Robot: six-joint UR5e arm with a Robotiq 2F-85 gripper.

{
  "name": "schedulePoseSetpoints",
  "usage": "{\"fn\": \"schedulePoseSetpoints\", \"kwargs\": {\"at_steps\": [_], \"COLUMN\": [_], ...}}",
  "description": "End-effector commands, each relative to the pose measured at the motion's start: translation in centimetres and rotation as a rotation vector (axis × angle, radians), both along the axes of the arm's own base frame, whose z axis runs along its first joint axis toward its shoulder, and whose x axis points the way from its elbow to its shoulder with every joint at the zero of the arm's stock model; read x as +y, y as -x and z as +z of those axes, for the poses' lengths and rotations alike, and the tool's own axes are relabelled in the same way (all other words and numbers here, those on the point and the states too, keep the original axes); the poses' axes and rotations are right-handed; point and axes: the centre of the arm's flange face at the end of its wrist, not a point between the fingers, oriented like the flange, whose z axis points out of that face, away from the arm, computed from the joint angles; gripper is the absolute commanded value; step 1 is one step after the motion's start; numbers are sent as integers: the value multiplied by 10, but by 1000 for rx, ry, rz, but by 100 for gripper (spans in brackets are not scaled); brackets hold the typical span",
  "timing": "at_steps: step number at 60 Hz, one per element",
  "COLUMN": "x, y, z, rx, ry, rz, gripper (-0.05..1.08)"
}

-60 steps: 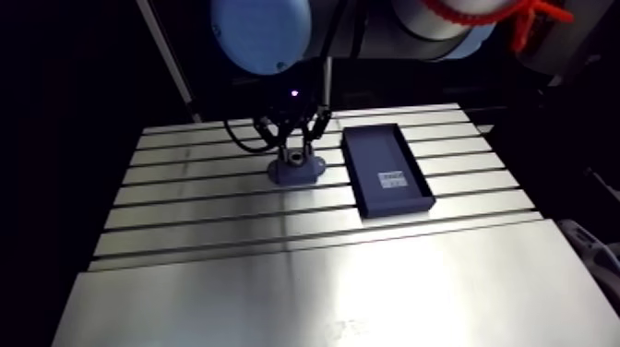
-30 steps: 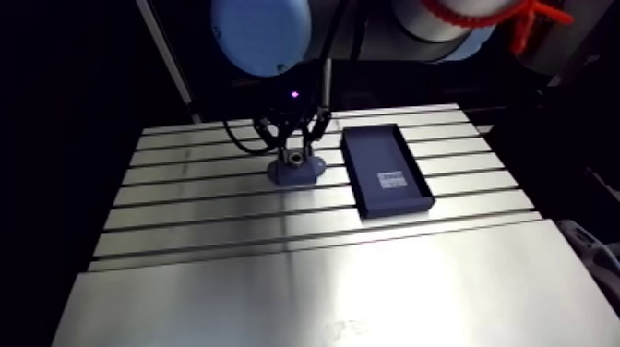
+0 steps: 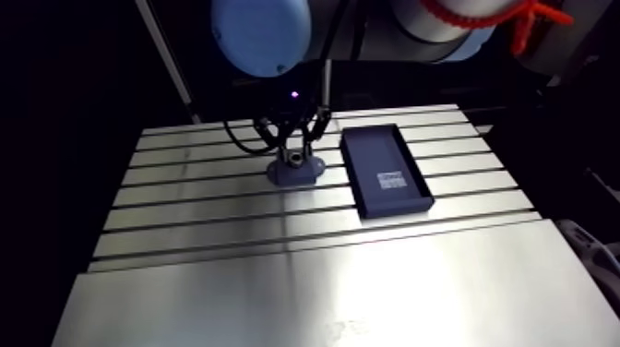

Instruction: Pick up the bearing and press it into the housing until flush.

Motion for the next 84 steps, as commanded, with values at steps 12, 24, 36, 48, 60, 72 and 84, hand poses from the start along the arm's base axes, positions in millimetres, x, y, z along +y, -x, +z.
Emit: {"fn": "schedulePoseSetpoints", "kwargs": {"at_steps": [12,24,36,48,60,72,84], "x": [-1,-1,-1,-1,0,-1,-2], "y": [0,-1,0,0,0,0,0], "z": [0,-1,-1,-1,-1,-2,-2], "rx": [0,-1,-1,-1,-1,-2,-3], "ry": [1,2,2,2,2,2,2], "rz": [1,1,2,1,-1,2,3], "gripper": [72,72,72,72,72,72,72]}}
